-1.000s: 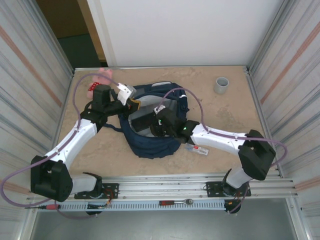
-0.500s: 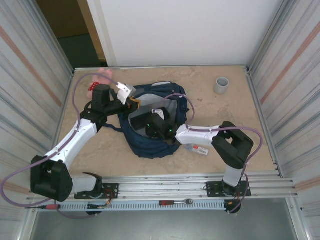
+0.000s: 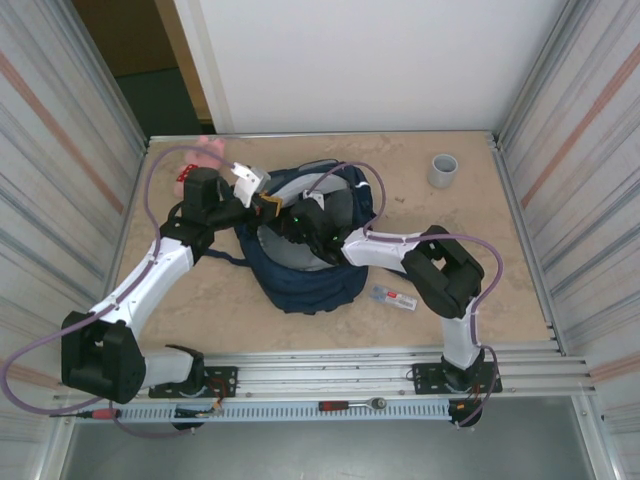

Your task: Pack books, pencil case, and school supplies into a backpack

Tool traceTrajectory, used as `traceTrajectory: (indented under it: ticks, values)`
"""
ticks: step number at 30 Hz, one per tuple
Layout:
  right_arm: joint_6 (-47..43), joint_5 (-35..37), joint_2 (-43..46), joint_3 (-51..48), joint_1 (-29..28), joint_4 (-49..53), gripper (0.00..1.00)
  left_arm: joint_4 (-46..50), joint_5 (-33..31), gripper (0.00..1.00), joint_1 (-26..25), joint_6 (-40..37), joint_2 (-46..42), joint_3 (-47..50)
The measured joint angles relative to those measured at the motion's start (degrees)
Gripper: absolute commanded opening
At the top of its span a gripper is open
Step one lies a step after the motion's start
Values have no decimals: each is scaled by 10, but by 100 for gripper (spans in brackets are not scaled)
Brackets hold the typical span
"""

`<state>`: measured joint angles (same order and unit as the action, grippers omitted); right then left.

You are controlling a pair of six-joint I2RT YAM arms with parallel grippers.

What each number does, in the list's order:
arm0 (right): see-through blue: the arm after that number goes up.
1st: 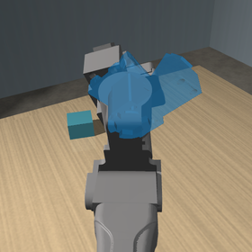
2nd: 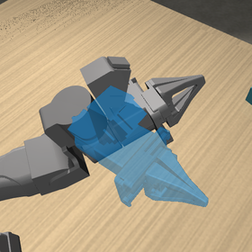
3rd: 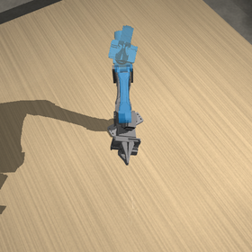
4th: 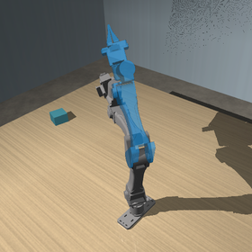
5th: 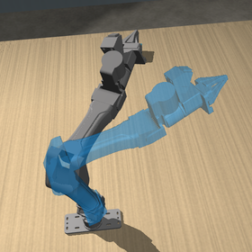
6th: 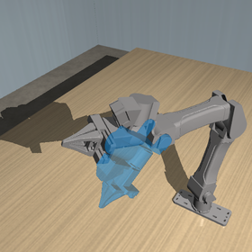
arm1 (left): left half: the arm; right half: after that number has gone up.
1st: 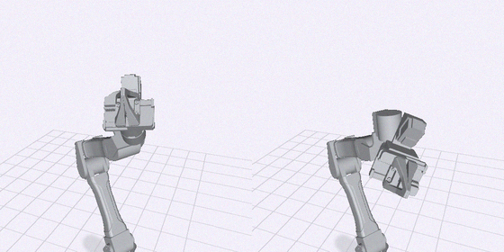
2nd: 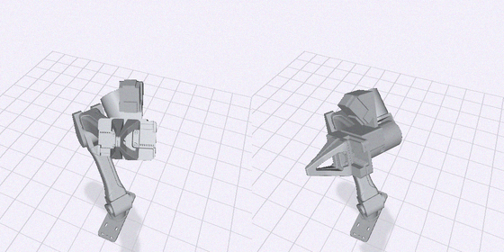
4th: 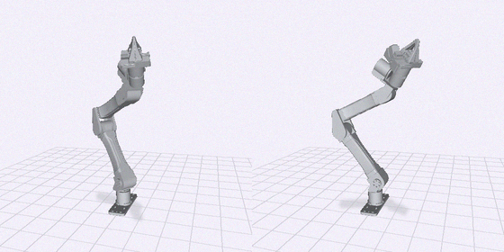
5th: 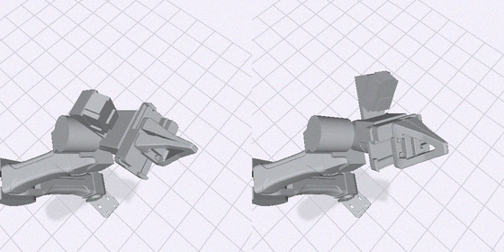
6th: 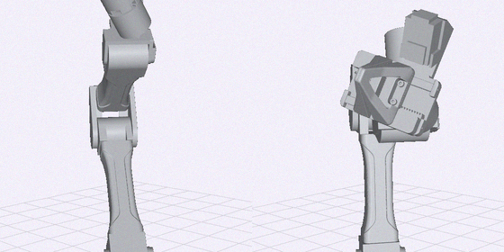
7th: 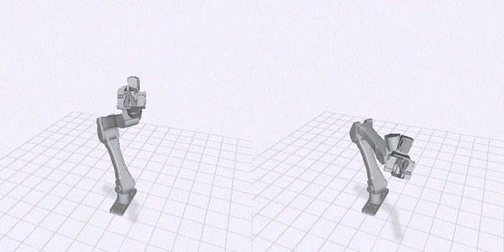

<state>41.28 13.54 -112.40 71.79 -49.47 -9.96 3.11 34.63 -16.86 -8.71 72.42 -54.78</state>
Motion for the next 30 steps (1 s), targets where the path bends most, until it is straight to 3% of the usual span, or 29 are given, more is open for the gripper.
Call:
traceTrajectory:
  ticks: [7, 13, 17, 20, 25, 30]
  values:
    - [-10, -12, 78, -69, -14, 14, 51, 1, -21, 0, 0, 0, -1, 0]
    - [-1, -18, 224, -126, -37, 104, 53, 1, -30, 0, 0, -5, -3, 0]
    - [9, -34, 306, -146, -24, 193, 55, 1, -32, 1, 0, -5, -3, 0]
    - [21, -65, 355, -147, 14, 282, 58, 1, -32, 0, 0, -7, -3, 0]
    - [31, -126, 416, -149, 129, 447, 63, 1, -32, 1, 0, -7, -3, 1]
    - [0, -150, 432, -156, 198, 577, 71, 2, -32, 1, 0, -7, -3, 2]
